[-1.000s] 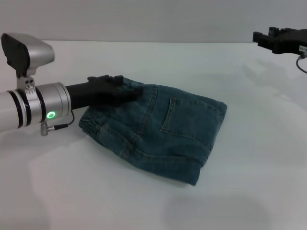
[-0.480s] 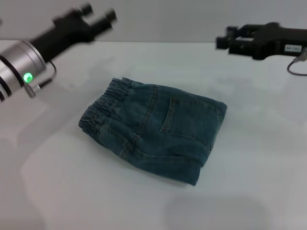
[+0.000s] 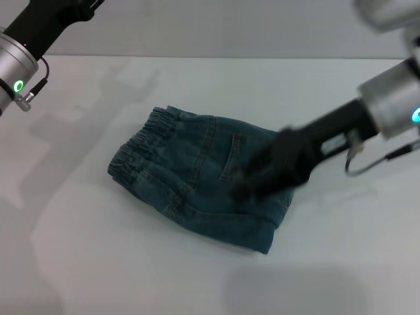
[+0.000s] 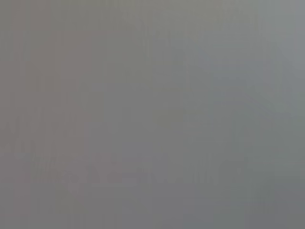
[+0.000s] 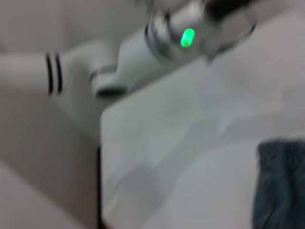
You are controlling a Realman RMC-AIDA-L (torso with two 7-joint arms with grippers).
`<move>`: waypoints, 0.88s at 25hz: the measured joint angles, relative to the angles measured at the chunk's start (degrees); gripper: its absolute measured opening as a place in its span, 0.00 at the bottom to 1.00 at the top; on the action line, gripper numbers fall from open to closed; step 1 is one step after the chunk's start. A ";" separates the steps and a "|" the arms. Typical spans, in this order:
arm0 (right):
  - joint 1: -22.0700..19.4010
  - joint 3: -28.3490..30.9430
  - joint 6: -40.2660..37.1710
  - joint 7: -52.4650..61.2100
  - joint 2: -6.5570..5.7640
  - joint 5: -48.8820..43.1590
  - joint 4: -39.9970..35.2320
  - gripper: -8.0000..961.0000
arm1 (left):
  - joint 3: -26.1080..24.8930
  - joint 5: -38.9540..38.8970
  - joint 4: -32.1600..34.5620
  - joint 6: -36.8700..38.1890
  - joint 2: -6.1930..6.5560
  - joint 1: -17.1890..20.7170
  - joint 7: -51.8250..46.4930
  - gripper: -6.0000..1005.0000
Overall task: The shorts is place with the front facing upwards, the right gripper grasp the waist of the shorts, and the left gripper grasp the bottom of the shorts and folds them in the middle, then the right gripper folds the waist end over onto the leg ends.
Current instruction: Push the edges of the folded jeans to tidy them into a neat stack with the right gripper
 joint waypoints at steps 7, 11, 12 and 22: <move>4.60 -3.20 -0.74 1.14 1.83 -6.75 6.08 0.52 | -0.01 -3.07 -1.96 -0.47 -0.06 -0.83 3.97 0.78; 5.16 -3.34 -0.47 1.50 2.33 -10.18 7.89 0.52 | -0.02 -3.67 -2.22 -0.49 -0.07 -0.84 4.08 0.78; 5.18 -3.35 -0.23 1.54 2.40 -10.93 8.29 0.52 | -0.02 -3.67 -2.22 -0.49 -0.07 -0.84 4.08 0.78; 4.52 -3.49 6.24 1.81 2.81 -13.84 11.14 0.52 | 0.03 -4.09 -3.14 -0.24 -0.09 -0.57 4.14 0.78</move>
